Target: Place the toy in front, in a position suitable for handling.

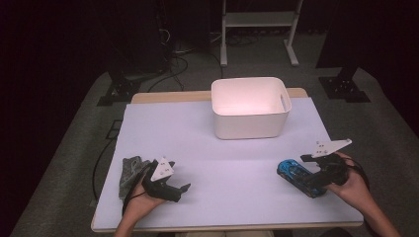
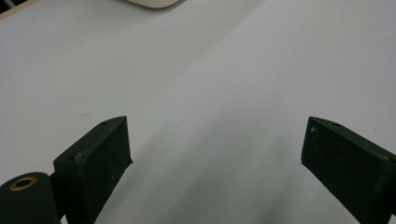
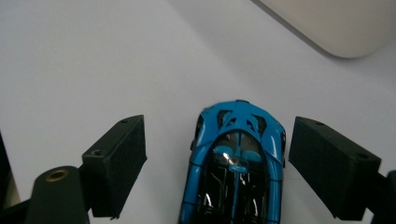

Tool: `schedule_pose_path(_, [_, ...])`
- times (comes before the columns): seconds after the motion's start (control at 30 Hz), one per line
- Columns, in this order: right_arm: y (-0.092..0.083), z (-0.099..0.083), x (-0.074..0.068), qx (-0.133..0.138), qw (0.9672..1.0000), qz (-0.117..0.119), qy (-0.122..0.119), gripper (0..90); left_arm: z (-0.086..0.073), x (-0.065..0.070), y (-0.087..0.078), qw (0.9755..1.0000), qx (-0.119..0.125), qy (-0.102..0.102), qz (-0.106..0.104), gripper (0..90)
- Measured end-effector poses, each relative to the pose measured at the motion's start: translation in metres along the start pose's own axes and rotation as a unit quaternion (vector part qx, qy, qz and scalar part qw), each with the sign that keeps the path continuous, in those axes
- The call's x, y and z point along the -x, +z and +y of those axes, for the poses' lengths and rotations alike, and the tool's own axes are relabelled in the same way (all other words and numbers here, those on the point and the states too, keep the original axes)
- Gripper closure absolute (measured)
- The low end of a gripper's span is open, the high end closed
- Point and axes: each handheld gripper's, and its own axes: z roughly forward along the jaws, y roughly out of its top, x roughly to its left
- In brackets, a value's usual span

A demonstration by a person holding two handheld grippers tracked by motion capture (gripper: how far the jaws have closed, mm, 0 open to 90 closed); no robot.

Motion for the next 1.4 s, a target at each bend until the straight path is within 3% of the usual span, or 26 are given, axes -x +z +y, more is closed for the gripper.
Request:
schedule_pose_path(0.57, [0.022,-0.018,0.017,-0.042,0.9988,-0.011,0.023,12.8,0.0,0.001,0.0,0.9999,0.008,-0.003,-0.01,7.3])
schedule_pose_path(1.0, [0.032,-0.021,0.017,-0.06,0.9978,-0.006,0.027,12.6,0.001,0.002,0.001,0.9999,0.003,0.005,-0.015,7.3])
schedule_pose_path(1.4, [0.04,-0.025,0.015,-0.077,0.9966,-0.012,0.025,13.0,0.001,0.003,0.0,0.9999,0.007,-0.002,-0.013,7.3])
